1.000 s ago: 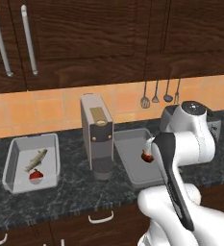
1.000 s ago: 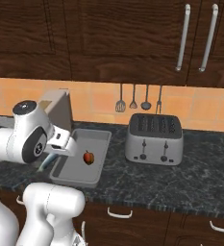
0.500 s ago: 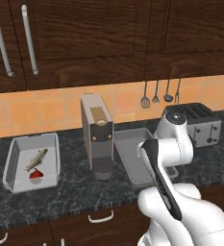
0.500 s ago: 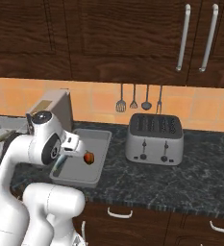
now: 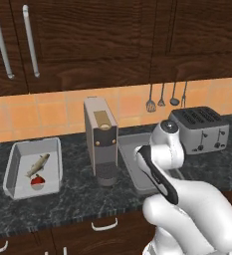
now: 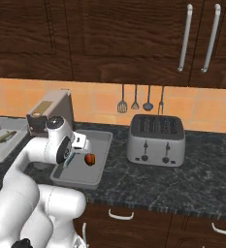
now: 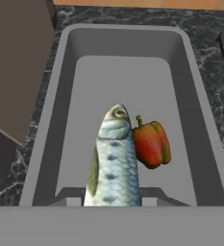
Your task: Place one bell pepper and one fish in each tupperware on the nearby counter, to pack two identical lunches.
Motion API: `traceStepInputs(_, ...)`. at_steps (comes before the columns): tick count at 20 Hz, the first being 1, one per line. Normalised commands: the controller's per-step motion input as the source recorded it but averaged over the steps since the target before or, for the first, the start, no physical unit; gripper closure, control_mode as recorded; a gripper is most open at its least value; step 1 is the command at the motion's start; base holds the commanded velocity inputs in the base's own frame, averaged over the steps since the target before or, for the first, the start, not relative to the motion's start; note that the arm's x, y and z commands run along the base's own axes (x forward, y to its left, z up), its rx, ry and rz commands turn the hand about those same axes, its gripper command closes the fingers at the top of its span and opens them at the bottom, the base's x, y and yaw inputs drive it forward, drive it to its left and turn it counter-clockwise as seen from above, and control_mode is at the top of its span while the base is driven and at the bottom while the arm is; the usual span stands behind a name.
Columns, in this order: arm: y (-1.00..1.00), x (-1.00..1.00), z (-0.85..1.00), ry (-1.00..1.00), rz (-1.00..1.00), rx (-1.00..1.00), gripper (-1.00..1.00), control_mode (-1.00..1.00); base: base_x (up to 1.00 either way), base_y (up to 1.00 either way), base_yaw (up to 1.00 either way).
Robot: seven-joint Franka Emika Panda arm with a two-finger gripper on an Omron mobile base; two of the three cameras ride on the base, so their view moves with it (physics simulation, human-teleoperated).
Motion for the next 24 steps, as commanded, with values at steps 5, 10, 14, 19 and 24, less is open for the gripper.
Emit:
traceStepInputs(5, 0.28, 0.23, -0.13, 0.04, 0.02, 0.00, 1.00, -1.00, 0.00, 0.00, 0.00)
traceStepInputs(10, -0.04, 0.06, -0.03, 0.01, 0.00, 0.00, -1.00, -1.00, 0.00, 0.00, 0.00)
traceStepInputs(14, -0.01, 0.01, 0.00, 0.00, 0.00, 0.00, -1.00, -1.00, 0.00, 0.00, 0.00)
traceStepInputs(19, -0.02, -0.35, 0.00, -0.01, 0.00, 0.00, -1.00, -1.00, 0.00, 0.00, 0.00)
traceStepInputs(24, -0.01, -0.96, 0.28, -0.11, 0.00, 0.01, -1.00, -1.00, 0.00, 0.00, 0.00)
